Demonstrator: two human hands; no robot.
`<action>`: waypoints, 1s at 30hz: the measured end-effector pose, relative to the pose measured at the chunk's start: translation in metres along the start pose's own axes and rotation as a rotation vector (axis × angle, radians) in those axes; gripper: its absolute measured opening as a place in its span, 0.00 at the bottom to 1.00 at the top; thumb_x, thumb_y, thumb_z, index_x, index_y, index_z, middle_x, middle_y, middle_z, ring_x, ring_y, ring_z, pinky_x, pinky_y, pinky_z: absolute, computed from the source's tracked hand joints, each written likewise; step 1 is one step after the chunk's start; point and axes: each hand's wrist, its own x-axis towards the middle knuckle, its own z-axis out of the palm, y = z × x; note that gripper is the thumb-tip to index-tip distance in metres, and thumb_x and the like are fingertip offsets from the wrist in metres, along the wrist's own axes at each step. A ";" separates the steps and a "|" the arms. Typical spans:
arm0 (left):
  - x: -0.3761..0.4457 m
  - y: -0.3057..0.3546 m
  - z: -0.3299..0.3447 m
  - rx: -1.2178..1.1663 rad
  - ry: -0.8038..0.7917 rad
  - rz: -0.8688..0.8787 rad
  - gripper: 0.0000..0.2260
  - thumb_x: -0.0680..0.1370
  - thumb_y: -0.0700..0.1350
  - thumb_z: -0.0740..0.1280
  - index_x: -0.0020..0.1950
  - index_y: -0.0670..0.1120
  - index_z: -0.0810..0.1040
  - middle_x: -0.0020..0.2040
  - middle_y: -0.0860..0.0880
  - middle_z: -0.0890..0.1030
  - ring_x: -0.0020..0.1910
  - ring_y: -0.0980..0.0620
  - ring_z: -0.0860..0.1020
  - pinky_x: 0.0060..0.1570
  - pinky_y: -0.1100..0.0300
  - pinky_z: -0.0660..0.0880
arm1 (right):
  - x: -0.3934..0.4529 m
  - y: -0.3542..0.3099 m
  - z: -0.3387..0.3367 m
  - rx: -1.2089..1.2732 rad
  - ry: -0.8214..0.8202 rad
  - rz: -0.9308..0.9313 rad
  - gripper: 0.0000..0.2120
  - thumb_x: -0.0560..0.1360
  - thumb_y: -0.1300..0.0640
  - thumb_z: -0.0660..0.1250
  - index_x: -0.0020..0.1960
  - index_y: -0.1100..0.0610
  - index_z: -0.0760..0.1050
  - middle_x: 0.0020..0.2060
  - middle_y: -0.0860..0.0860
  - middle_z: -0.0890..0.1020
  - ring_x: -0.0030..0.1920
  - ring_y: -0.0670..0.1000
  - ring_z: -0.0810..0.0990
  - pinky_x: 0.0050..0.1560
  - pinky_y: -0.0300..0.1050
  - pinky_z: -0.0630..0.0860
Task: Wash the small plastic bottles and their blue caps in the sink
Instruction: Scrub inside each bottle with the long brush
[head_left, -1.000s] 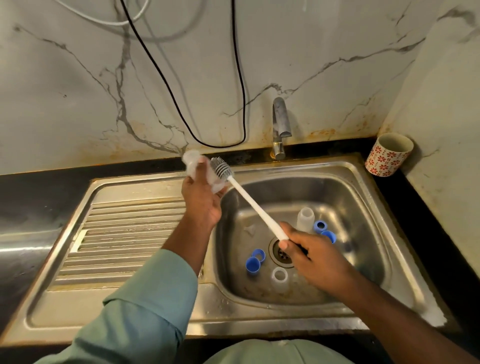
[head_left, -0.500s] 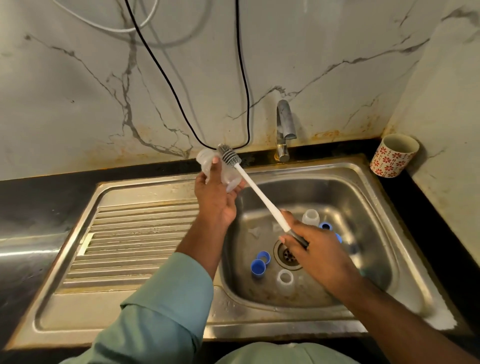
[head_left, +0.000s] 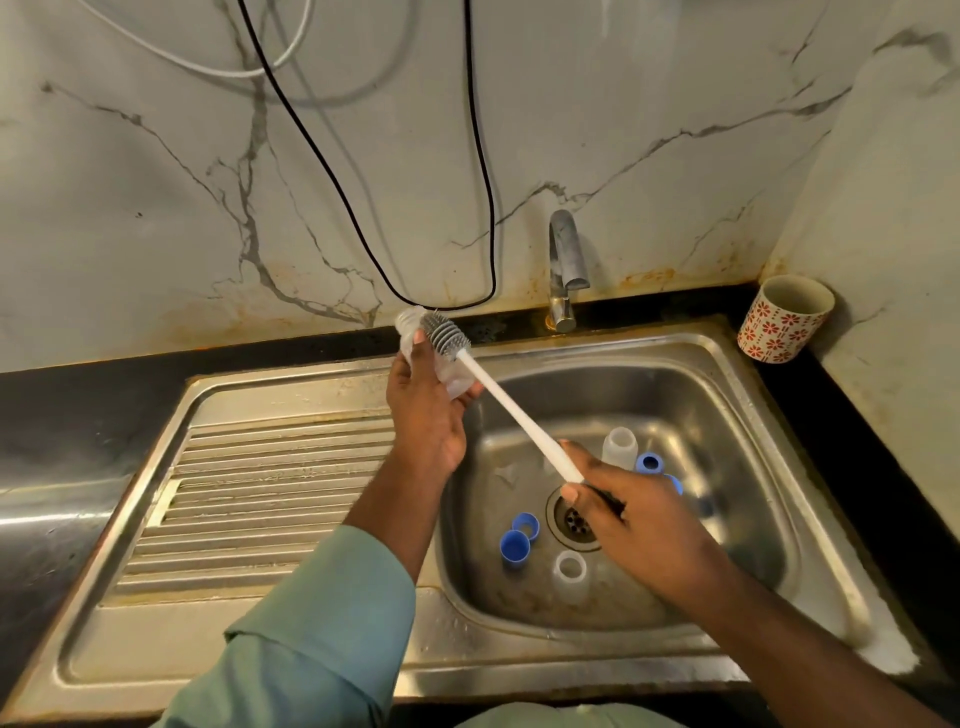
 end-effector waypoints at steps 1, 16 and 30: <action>-0.001 -0.002 0.001 0.009 -0.010 -0.002 0.17 0.81 0.52 0.66 0.66 0.46 0.75 0.55 0.44 0.81 0.49 0.47 0.80 0.40 0.55 0.79 | 0.003 0.000 0.001 0.032 0.023 0.012 0.19 0.80 0.52 0.63 0.62 0.29 0.68 0.29 0.49 0.75 0.26 0.42 0.70 0.29 0.34 0.70; 0.007 -0.009 -0.003 -0.031 -0.015 0.033 0.21 0.79 0.52 0.68 0.69 0.46 0.71 0.62 0.40 0.78 0.56 0.40 0.79 0.43 0.51 0.80 | 0.006 -0.005 0.007 0.169 -0.014 0.069 0.13 0.81 0.52 0.61 0.53 0.32 0.74 0.25 0.45 0.70 0.25 0.41 0.69 0.26 0.34 0.67; -0.002 -0.001 0.008 -0.104 0.036 -0.129 0.34 0.69 0.55 0.74 0.70 0.45 0.68 0.59 0.43 0.77 0.55 0.44 0.79 0.41 0.51 0.81 | 0.011 -0.009 0.006 0.112 -0.056 0.114 0.13 0.81 0.52 0.61 0.63 0.49 0.77 0.26 0.44 0.72 0.26 0.40 0.71 0.28 0.33 0.67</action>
